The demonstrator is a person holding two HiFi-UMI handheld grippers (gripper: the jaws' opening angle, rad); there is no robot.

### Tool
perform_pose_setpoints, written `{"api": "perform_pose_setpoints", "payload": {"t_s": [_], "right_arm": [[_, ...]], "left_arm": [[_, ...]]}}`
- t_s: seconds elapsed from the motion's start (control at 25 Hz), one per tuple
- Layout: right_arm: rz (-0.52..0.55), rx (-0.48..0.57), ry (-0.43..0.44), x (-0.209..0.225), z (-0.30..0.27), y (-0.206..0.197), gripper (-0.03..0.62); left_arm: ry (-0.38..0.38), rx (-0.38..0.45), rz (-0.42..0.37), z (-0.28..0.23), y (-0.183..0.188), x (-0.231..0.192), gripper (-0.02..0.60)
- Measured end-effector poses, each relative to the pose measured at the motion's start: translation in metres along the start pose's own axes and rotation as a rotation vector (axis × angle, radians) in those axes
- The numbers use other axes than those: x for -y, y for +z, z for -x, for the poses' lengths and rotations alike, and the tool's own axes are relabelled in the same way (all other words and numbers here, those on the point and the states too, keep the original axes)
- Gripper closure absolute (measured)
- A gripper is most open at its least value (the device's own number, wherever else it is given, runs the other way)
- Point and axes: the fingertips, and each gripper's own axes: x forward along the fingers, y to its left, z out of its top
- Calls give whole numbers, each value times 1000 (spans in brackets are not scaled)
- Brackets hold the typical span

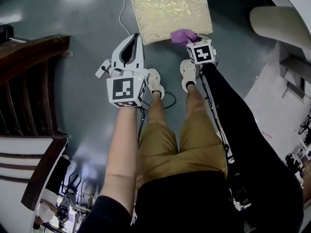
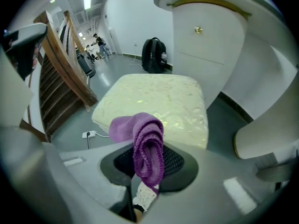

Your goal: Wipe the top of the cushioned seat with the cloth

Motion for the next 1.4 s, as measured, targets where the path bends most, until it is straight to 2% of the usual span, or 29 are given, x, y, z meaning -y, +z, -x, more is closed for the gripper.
{"api": "perform_pose_setpoints", "payload": {"t_s": [0.28, 0.4, 0.68, 0.92, 1.08, 1.24, 1.4], "right_arm": [[-76, -34, -124, 135, 24, -22, 508], [-104, -26, -181, 183, 39, -27, 508], [-135, 18, -192, 240, 58, -34, 508], [-124, 86, -188, 251, 72, -17, 507], [-87, 164, -177, 239, 78, 10, 507], [-69, 239, -134, 207, 74, 47, 507], [-78, 306, -59, 156, 64, 90, 507]], "left_arm": [[-1, 15, 5, -46, 14, 52, 574], [-5, 44, 45, -61, 21, 73, 574], [28, 71, 17, -93, 28, 113, 574], [64, 70, 13, -100, 31, 114, 574], [82, 70, 9, -95, 29, 104, 574], [76, 57, 37, -89, 22, 85, 574], [68, 39, 38, -87, 14, 58, 574]]}}
